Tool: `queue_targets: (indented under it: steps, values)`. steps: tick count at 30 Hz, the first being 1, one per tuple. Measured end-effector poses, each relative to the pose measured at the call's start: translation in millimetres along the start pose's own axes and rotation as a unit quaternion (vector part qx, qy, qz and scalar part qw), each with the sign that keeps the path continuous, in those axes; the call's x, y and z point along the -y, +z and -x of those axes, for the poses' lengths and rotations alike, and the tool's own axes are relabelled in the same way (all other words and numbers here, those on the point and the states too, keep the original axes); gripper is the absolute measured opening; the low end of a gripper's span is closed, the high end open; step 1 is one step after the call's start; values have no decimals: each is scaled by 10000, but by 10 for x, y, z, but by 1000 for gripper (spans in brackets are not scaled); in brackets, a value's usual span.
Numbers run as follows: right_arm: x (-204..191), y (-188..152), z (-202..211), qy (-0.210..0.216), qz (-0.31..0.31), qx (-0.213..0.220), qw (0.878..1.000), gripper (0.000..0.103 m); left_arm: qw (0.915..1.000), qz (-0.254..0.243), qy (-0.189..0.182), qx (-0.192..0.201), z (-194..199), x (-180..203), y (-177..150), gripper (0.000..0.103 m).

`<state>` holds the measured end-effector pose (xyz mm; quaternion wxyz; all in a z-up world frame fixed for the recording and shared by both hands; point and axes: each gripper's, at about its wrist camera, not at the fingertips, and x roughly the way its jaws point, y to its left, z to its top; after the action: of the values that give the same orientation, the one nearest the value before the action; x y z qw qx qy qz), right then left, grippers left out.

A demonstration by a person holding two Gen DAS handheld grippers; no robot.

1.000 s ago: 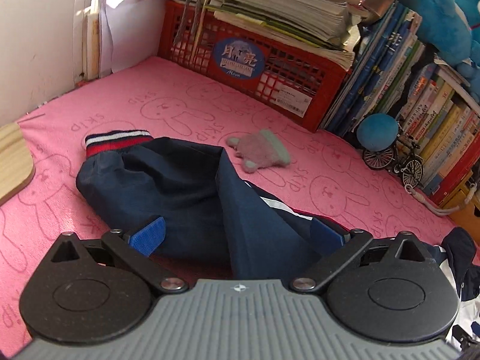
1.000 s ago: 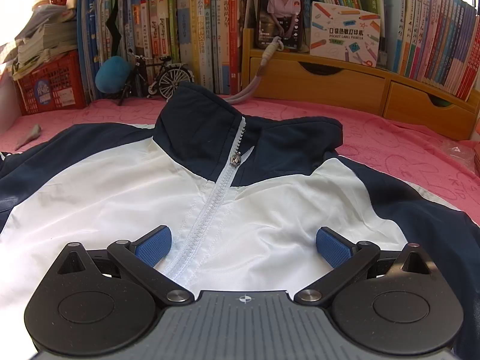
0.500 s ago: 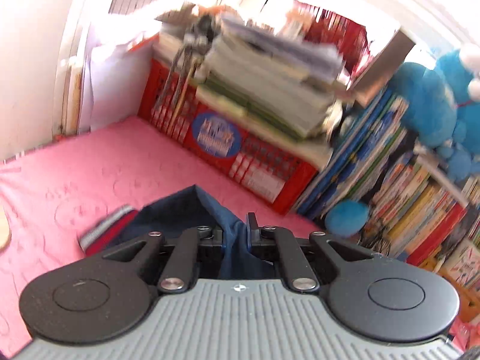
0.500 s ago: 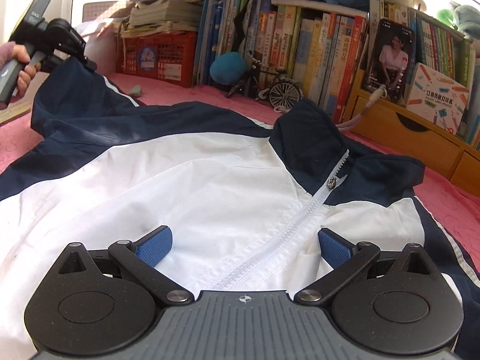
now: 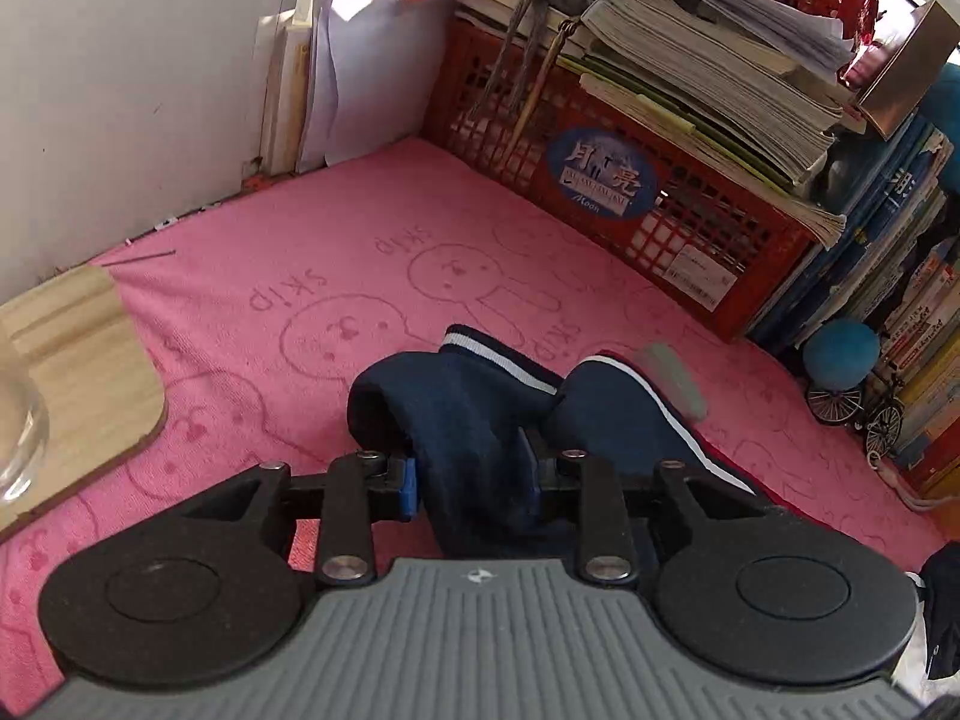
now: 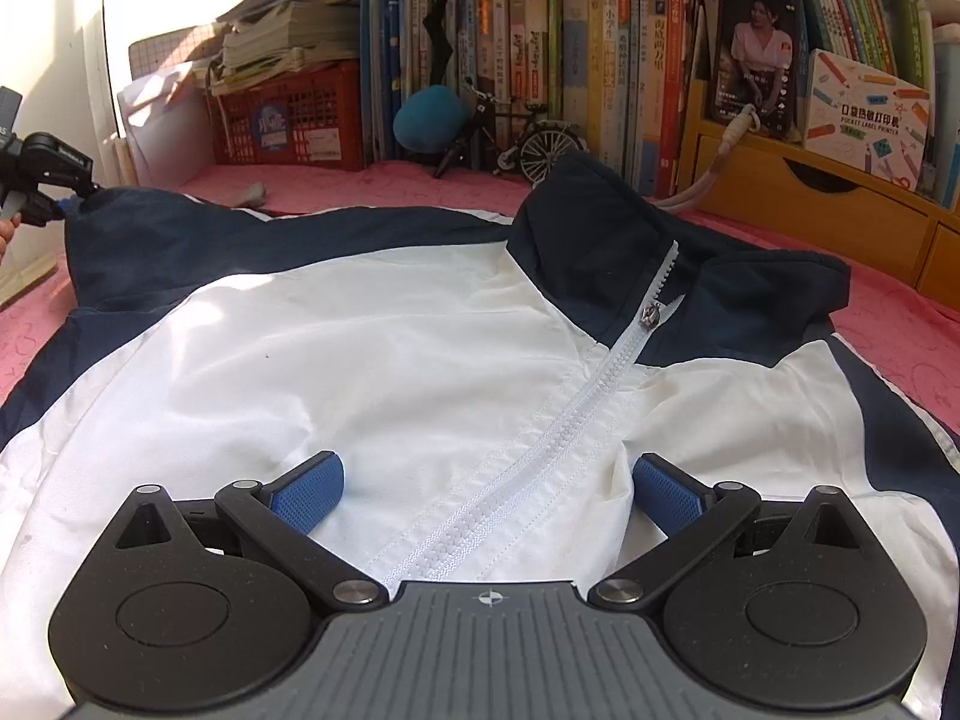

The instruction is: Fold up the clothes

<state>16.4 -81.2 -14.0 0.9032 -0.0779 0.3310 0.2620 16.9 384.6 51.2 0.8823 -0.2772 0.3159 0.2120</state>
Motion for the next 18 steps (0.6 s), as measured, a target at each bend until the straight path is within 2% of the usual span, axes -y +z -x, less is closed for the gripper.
queue_targets:
  steps: [2, 3, 5, 6, 7, 9, 12, 14, 16, 17, 18]
  values:
    - [0, 2, -3, 0, 1, 0, 10000, 103, 9997, 184, -104, 129, 40, -1, -47, 28]
    - [1, 2, -3, 0, 2, 0, 10000, 103, 9993, 52, -241, 280, 100, 74, -76, 27]
    - [3, 3, -3, 1, 4, 0, 10000, 103, 9954, -370, -614, 640, 252, 263, -146, 15]
    - [4, 2, -2, 0, 4, 1, 10000, 103, 9895, -786, -921, 795, 349, 406, -216, 15]
    - [4, 2, -2, 0, 5, 2, 10000, 103, 9795, -1302, -1253, 890, 465, 574, -334, 15]
    - [5, 0, 0, -2, 6, 4, 10000, 103, 9517, -2258, -1930, 772, 708, 908, -688, 15]
    - [-3, -4, 2, -10, 6, 7, 10000, 103, 8982, -3398, -2772, 308, 994, 1264, -1322, 22]
    - [-4, -6, 4, -10, 6, 8, 10000, 103, 8575, -4128, -3069, -46, 1105, 1403, -1793, 25]
    - [1, -9, 4, -8, 8, 10, 10000, 103, 8095, -4830, -3312, -409, 1205, 1533, -2271, 28]
    - [1, -10, 3, -11, 9, 11, 10000, 103, 7983, -4994, -3331, -483, 1240, 1541, -2411, 33]
    - [-1, -12, 3, -15, 7, 12, 10000, 103, 7937, -5079, -3309, -509, 1268, 1524, -2508, 37]
